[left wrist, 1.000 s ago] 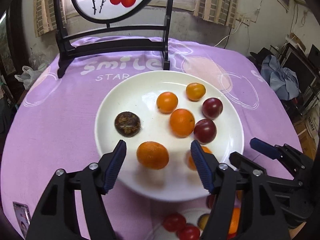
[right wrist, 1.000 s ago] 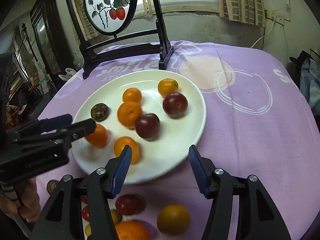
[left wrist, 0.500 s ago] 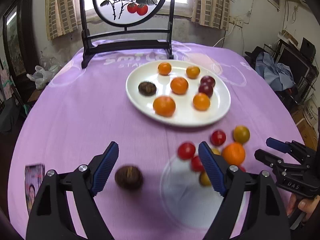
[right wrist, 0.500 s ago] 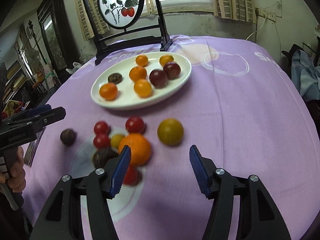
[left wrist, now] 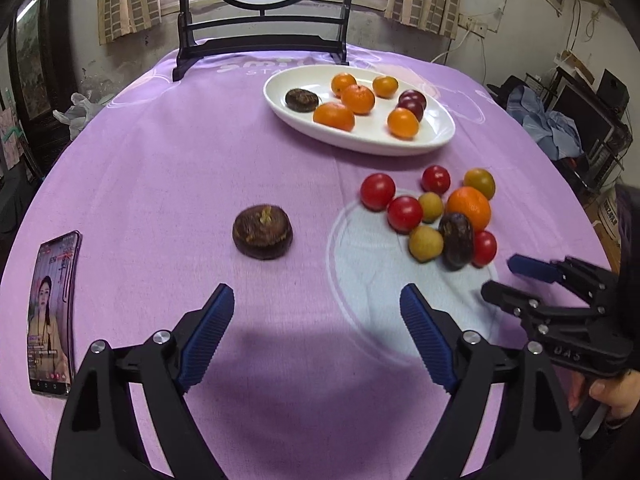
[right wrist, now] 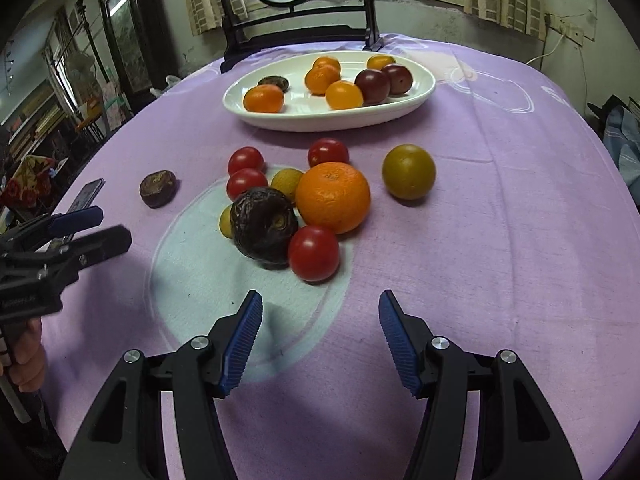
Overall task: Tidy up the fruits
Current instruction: 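Grasp a red cherry tomato with the right gripper while the left gripper grasps a brown date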
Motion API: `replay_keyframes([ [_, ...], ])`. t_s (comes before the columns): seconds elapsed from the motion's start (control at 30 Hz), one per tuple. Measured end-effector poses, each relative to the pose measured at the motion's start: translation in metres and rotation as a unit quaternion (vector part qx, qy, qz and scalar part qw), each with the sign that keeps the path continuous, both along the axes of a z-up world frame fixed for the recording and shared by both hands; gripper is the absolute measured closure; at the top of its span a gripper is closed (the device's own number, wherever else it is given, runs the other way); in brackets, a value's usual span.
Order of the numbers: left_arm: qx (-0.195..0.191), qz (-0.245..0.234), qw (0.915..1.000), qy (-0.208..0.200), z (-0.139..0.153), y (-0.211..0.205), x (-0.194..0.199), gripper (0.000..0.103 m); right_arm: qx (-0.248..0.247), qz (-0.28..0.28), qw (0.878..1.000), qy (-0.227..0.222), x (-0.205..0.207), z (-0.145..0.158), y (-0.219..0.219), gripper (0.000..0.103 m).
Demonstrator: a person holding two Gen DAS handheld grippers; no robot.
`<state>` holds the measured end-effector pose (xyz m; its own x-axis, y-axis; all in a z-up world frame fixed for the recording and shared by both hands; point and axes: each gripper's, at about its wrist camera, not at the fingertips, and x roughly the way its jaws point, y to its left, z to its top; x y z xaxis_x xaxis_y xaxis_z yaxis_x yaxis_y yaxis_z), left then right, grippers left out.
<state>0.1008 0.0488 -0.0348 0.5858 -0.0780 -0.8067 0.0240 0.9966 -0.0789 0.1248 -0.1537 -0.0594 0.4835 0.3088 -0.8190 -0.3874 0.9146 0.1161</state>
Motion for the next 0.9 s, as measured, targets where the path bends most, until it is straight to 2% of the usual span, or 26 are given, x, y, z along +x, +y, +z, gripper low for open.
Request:
replay_keyframes([
  [0.17, 0.0, 0.001, 0.9999, 0.013, -0.01, 0.004, 0.004, 0.019, -0.029, 0.003, 0.999, -0.012, 0.01, -0.003, 0.014, 0.043],
  [0.27, -0.007, 0.008, 0.9997, 0.023, -0.014, 0.011, 0.011, 0.019, -0.035, 0.01, 0.999, -0.019, 0.016, -0.003, 0.021, 0.05],
  [0.4, 0.004, 0.024, 0.9994, 0.025, -0.014, 0.02, 0.019, 0.019, -0.046, 0.017, 0.998, -0.032, 0.02, -0.003, 0.024, 0.075],
  [0.6, 0.014, 0.039, 0.9987, 0.029, -0.016, 0.027, 0.031, 0.019, -0.026, 0.012, 0.999, -0.026, 0.012, 0.002, 0.013, 0.076],
  [0.83, 0.014, 0.043, 0.9975, 0.053, -0.029, 0.032, 0.055, 0.02, 0.003, 0.009, 1.0, -0.019, -0.007, 0.006, -0.004, 0.076],
  [0.9, 0.029, 0.045, 0.9974, 0.048, -0.029, 0.03, 0.06, 0.029, 0.009, 0.008, 1.0, -0.017, -0.011, 0.007, -0.008, 0.076],
])
